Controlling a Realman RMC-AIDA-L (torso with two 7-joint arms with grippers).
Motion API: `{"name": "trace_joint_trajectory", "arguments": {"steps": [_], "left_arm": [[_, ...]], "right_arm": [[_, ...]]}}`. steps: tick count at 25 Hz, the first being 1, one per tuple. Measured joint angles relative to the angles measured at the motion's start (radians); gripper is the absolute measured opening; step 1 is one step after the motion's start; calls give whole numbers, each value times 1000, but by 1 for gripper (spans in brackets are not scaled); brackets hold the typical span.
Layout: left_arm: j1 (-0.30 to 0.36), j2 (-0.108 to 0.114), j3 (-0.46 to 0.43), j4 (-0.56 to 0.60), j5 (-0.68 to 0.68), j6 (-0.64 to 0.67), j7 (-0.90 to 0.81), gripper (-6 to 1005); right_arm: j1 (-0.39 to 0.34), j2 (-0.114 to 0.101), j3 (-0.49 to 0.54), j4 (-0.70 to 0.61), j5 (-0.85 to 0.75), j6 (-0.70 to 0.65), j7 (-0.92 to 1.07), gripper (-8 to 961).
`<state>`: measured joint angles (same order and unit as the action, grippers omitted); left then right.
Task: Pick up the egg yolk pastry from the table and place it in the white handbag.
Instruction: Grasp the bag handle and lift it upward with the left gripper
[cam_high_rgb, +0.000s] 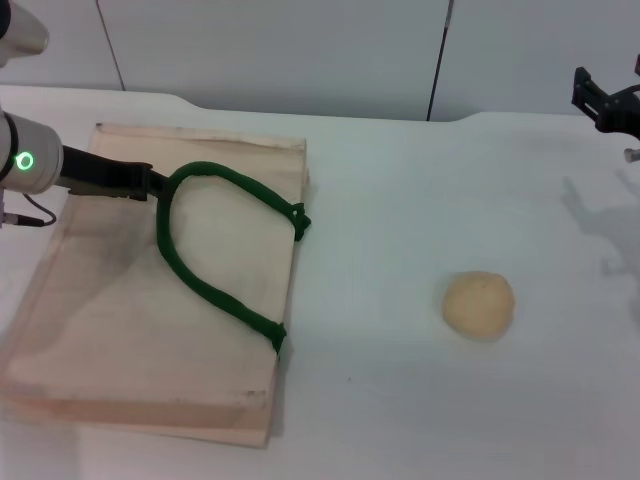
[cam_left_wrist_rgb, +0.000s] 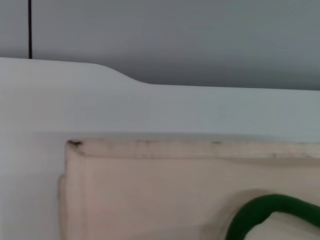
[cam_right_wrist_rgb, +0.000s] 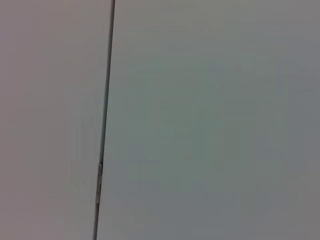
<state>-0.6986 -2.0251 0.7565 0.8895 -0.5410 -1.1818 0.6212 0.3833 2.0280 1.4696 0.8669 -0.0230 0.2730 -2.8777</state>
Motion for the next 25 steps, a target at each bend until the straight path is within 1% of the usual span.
{"name": "trace_joint_trajectory", "arguments": {"steps": [6, 20, 23, 25], "left_arm": [[-32, 2, -7, -30, 29, 4, -1, 360], [-41, 5, 0, -33, 31, 7, 3, 360], [-46, 5, 1, -36, 47, 3, -1, 360], [-63, 6, -3, -49, 77, -3, -6, 360]], "right_arm": [[-1, 0, 0, 3, 0, 0, 0, 770], [-15, 0, -16, 44, -1, 0, 0, 770], [-23, 0, -23, 67, -2, 0, 0, 770], [-31, 0, -26, 80, -2, 0, 0, 770]]}}
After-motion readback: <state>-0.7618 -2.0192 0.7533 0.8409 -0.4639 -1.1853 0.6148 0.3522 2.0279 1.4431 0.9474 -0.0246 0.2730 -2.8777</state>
